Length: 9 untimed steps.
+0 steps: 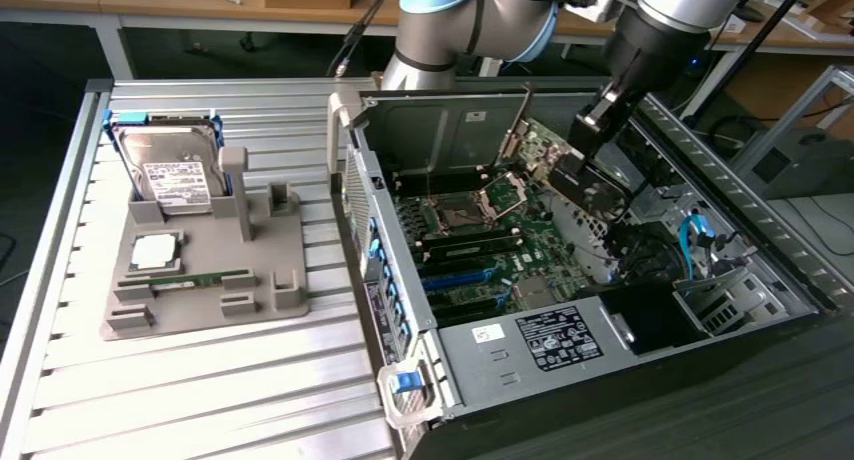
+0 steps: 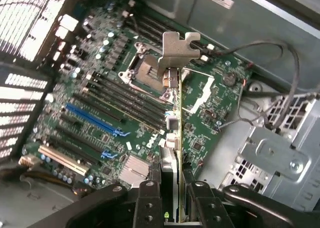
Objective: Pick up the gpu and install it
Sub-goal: 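Insert the gpu into the slot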
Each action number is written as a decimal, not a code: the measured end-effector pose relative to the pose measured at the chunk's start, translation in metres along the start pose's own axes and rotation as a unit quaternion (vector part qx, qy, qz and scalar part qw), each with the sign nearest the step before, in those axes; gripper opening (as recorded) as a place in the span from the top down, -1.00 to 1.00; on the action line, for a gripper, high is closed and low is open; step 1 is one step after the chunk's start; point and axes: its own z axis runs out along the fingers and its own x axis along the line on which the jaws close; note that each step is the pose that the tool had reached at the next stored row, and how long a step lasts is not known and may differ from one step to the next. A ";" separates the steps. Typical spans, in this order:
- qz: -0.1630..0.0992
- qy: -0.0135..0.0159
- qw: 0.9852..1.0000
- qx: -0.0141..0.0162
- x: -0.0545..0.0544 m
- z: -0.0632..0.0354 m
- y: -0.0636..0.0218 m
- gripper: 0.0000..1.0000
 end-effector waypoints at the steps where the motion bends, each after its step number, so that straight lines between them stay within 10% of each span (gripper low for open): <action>1: -0.012 0.001 1.000 0.000 0.000 0.0001 0.0000 0.47; 9: -0.084 0.004 0.996 0.000 0.000 0.0002 0.0000 0.47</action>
